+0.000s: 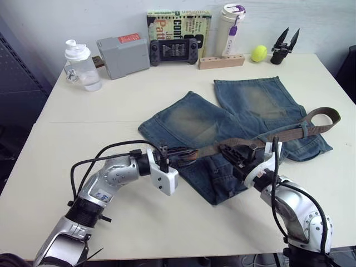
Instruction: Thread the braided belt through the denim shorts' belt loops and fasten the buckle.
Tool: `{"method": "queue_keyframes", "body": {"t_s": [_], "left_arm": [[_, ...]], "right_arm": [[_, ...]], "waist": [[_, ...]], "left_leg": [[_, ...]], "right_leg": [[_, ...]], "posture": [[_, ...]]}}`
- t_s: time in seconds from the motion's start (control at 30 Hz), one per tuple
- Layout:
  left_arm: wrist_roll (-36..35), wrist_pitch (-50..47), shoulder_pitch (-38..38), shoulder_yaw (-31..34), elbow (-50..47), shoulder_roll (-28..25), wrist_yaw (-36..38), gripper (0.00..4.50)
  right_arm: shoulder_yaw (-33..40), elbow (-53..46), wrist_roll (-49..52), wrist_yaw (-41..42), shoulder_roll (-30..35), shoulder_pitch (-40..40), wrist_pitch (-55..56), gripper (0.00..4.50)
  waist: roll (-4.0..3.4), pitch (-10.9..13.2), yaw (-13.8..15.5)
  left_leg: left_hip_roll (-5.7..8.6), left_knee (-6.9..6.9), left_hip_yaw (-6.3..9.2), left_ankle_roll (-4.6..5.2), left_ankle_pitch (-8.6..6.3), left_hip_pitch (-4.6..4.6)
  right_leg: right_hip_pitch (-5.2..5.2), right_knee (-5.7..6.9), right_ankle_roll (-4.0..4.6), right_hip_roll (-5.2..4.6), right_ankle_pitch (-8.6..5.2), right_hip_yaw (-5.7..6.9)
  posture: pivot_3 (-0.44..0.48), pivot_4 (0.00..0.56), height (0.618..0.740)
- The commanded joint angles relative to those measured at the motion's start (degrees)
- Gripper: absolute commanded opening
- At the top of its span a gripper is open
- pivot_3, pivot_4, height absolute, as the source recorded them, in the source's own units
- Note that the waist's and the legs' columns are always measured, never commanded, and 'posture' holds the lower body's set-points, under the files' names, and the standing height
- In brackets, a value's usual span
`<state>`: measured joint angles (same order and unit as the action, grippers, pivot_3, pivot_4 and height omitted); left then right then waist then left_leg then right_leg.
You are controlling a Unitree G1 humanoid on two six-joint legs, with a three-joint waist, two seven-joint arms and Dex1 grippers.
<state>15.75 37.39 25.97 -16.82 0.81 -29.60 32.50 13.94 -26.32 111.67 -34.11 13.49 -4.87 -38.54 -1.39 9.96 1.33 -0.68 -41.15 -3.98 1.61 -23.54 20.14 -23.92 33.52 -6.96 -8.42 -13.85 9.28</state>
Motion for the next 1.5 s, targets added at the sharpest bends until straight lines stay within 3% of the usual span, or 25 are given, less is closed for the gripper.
{"method": "queue_keyframes", "body": {"t_s": [0.03,0.2,0.3,0.77,1.03,1.5], "left_arm": [[-5.62,-3.35,-2.36,1.56,-2.93,-0.77,1.81,3.21],[-23.34,-17.54,-10.05,5.61,-10.37,-0.93,6.14,3.21],[-26.84,-22.26,-13.66,6.38,-14.29,-2.81,9.17,3.21],[-28.42,-31.44,-18.6,7.94,-21.5,-2.51,10.21,3.21],[-28.16,-32.23,-18.05,8.71,-21.35,-1.92,10.44,3.21],[-26.84,-31.36,-16.87,8.79,-20.38,-1.49,10.81,3.21]], "right_arm": [[4.21,0.47,1.33,2.31,2.41,-1.27,0.48,0.0],[9.99,7.19,1.33,7.2,10.71,-3.12,-3.41,0.0],[10.53,9.08,1.33,9.25,13.1,-3.36,-5.51,0.0],[7.01,12.01,0.4,13.49,19.69,-2.24,-8.24,0.0],[5.9,10.7,-2.74,15.09,21.41,-4.45,-7.39,0.0],[2.62,5.7,-12.74,19.88,30.29,-7.19,-11.82,0.0]], "waist": [[0.0,0.0,-0.04],[-0.04,0.02,0.01],[-0.05,0.01,-0.02],[-0.14,-0.01,0.16],[-0.14,-0.01,0.08],[-0.14,0.0,0.14]], "left_leg": [[0.0,0.0,0.0,0.0,0.0,0.0],[-0.17,-0.02,0.09,0.05,-0.03,0.01],[-0.17,-0.03,0.09,0.06,-0.03,0.01],[-0.01,-0.03,0.02,0.06,-0.03,0.02],[-0.01,-0.03,0.02,0.05,-0.03,0.02],[-0.01,-0.04,-0.01,0.05,-0.03,0.04]], "right_leg": [[0.0,0.0,0.0,0.0,0.0,0.0],[-0.03,0.0,0.0,-0.08,0.0,-0.09],[-0.05,0.03,0.0,-0.07,0.0,-0.1],[-0.05,0.01,0.0,-0.04,0.0,-0.1],[-0.04,0.01,0.0,-0.03,0.0,-0.11],[-0.05,-0.02,0.0,-0.03,0.0,-0.07]], "posture": [[0.0,0.15,0.722],[0.0,0.15,0.722],[0.0,0.15,0.722],[0.0,0.15,0.722],[0.0,0.15,0.722],[0.0,0.15,0.722]]}}
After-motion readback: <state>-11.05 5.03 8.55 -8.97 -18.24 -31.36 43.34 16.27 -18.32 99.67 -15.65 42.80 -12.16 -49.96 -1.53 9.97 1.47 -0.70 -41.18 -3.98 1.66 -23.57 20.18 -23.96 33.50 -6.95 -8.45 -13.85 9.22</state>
